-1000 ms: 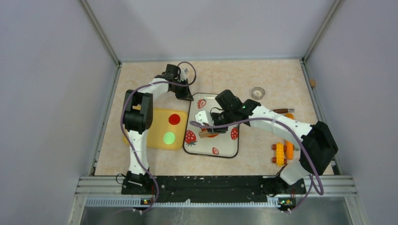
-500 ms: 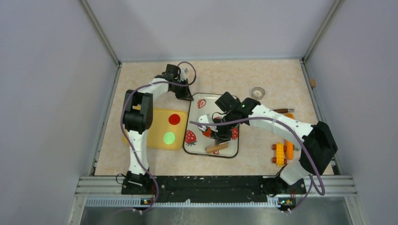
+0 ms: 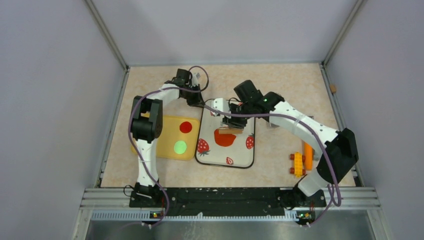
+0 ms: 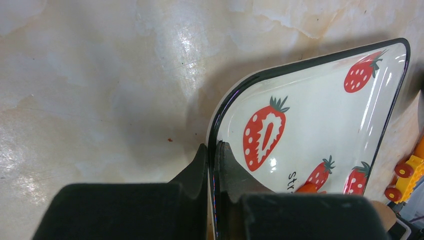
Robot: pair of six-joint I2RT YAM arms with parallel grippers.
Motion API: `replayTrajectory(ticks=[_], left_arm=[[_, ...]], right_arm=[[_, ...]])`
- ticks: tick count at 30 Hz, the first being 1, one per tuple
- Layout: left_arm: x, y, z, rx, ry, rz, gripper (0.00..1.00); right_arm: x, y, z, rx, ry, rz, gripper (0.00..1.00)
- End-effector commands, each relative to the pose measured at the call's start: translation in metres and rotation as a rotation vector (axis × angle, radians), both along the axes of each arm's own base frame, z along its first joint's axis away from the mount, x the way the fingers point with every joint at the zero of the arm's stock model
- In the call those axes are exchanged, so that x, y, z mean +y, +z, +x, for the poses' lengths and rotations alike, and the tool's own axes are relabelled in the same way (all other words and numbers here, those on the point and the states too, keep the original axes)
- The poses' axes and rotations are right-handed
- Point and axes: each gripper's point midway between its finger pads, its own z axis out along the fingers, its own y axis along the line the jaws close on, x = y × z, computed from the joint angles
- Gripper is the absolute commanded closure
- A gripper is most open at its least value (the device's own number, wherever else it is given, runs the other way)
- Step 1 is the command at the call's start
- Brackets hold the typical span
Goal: Roll out the dumpling wrappers from the dough
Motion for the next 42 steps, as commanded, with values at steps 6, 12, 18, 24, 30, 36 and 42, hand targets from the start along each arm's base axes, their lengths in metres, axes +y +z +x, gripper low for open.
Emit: replayTrajectory(ticks=[6, 12, 18, 24, 30, 36, 42], left_arm=[[0.024, -0.019, -0.014, 0.048, 0.017, 0.097, 1.00], [0.023, -0.018, -0.012, 0.047, 0.018, 0.094, 1.00], [0.023, -0.017, -0.010, 0.042, 0.017, 0.094, 1.00], [0.022, -0.017, -0.007, 0.044, 0.016, 0.088, 1.00], [0.022, -0.016, -0.005, 0.038, 0.018, 0.090, 1.00], [0.025, -0.017, -0.005, 0.037, 0.021, 0.102, 1.00], [0.030, -0.020, -0.002, 0.038, 0.034, 0.116, 1.00]], right_arm=[[0.039, 0.015, 0.052, -0.174, -0.023, 0.112, 1.00], [0.055, -0.005, 0.026, -0.107, 0.078, 0.085, 1.00], [0.059, -0.034, -0.022, 0.001, 0.170, 0.032, 1.00], [0.044, -0.064, -0.064, 0.117, 0.197, -0.045, 1.00], [0.025, -0.082, -0.096, 0.275, 0.196, -0.085, 1.00], [0.021, -0.079, -0.107, 0.327, 0.206, -0.081, 1.00], [0.018, -0.078, -0.113, 0.356, 0.216, -0.094, 1.00]])
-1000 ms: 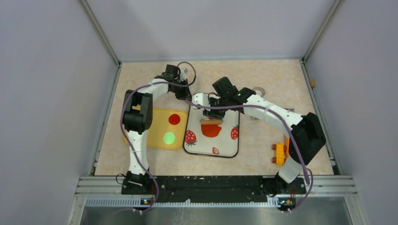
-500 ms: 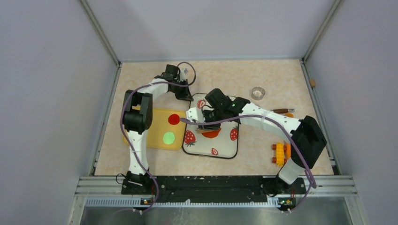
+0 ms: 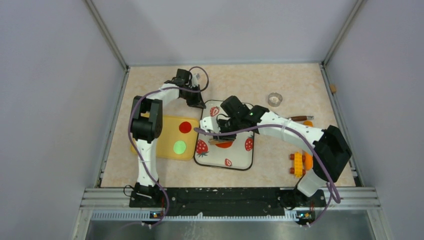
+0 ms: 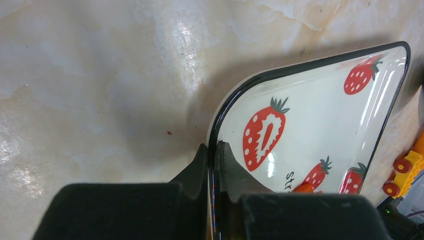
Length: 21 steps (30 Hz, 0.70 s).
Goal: Roll out the dumpling wrappers from the dough
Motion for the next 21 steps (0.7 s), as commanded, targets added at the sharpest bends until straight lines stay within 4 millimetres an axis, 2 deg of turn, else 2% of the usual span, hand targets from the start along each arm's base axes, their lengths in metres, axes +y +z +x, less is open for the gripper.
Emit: replayTrajectory(ticks=[1, 21], left_arm=[[0.0290, -0.0203, 0.0018, 0.020, 0.039, 0.115, 1.00], [0.0278, -0.0245, 0.0035, 0.035, 0.047, 0.104, 1.00]], right_arm=[[-0.0304, -0.0319, -0.0782, 0.364, 0.039, -0.141, 1.00], [-0.0334, -0.0318, -0.0840, 0.403, 0.042, -0.164, 1.00]])
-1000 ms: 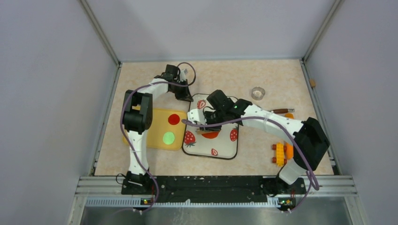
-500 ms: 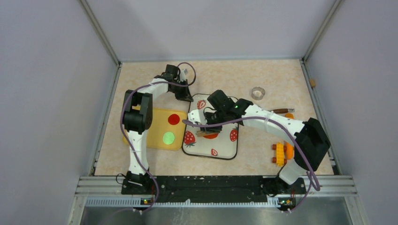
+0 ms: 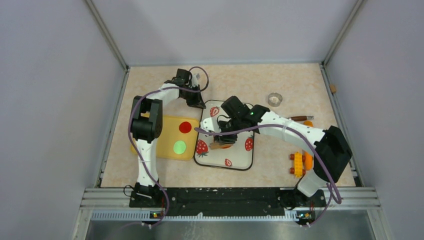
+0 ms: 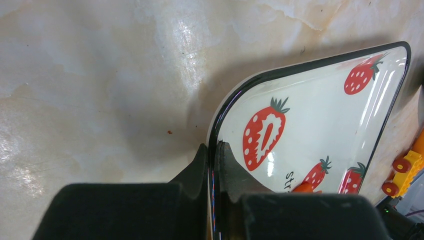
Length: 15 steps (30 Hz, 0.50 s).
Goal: Roll out the dumpling wrappers from the dough
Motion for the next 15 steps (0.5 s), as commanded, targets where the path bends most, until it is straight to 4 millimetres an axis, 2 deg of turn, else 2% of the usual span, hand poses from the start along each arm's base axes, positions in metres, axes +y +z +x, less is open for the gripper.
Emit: replayTrajectory(ticks=[1, 6, 9, 12, 15], left_arm=[[0.027, -0.024, 0.004, 0.030, 0.045, 0.101, 1.00], [0.026, -0.024, 0.005, 0.032, 0.045, 0.097, 1.00], [0.025, -0.023, 0.004, 0.035, 0.043, 0.093, 1.00], [0.024, -0.018, 0.001, 0.035, 0.040, 0.083, 1.00], [0.024, -0.014, -0.003, 0.038, 0.044, 0.074, 1.00]], right_arm=[[-0.030, -0.032, -0.070, 0.344, 0.022, -0.164, 1.00], [-0.030, -0.032, -0.073, 0.353, 0.022, -0.164, 1.00], [-0.028, -0.027, -0.065, 0.312, 0.003, -0.151, 1.00], [-0.021, 0.006, -0.034, 0.212, -0.070, -0.077, 1.00], [-0.023, 0.048, 0.004, 0.243, -0.254, 0.067, 1.00]])
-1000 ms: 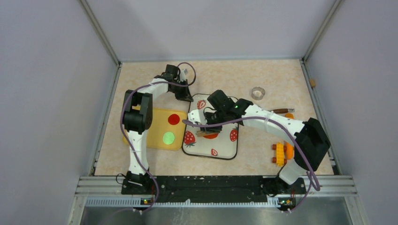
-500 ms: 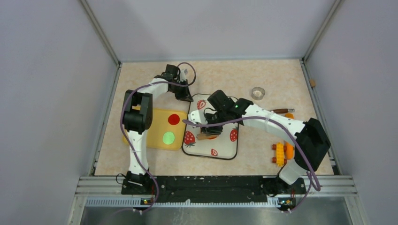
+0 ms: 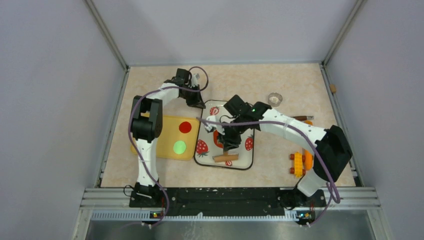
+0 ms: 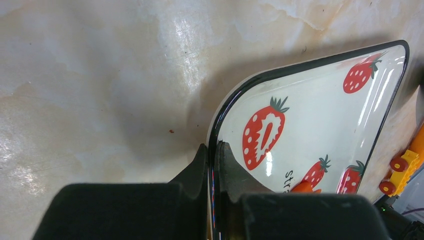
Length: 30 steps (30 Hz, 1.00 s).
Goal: Roll out the dumpling wrappers from the dough
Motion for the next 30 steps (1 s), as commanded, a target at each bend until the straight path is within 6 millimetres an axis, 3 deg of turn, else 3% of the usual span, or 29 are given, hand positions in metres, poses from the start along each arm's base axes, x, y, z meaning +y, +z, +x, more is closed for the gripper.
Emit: replayTrajectory(ticks=[1, 4, 6, 14, 19, 24, 30], left_arm=[[0.024, -0.013, -0.004, 0.025, 0.044, 0.078, 1.00], [0.028, -0.012, -0.008, 0.024, 0.063, 0.093, 1.00], [0.039, -0.012, -0.010, 0.031, 0.128, 0.142, 1.00], [0.037, -0.012, -0.030, 0.067, 0.166, 0.116, 1.00], [0.041, -0.015, -0.031, 0.063, 0.148, 0.141, 1.00], [0.038, -0.012, -0.027, 0.054, 0.147, 0.126, 1.00], [0.036, -0.010, -0.023, 0.050, 0.148, 0.110, 1.00]], right_arm=[[-0.012, 0.060, 0.050, 0.068, -0.316, 0.147, 1.00], [-0.024, 0.081, 0.083, 0.212, -0.574, 0.274, 1.00], [-0.029, 0.082, 0.097, 0.298, -0.675, 0.317, 1.00], [-0.032, 0.060, 0.123, 0.529, -0.909, 0.400, 1.00], [-0.037, 0.028, 0.135, 0.532, -1.002, 0.335, 1.00], [-0.083, -0.024, 0.149, 0.422, -1.220, 0.134, 1.00], [-0.121, -0.042, 0.164, 0.257, -1.286, 0.040, 1.00]])
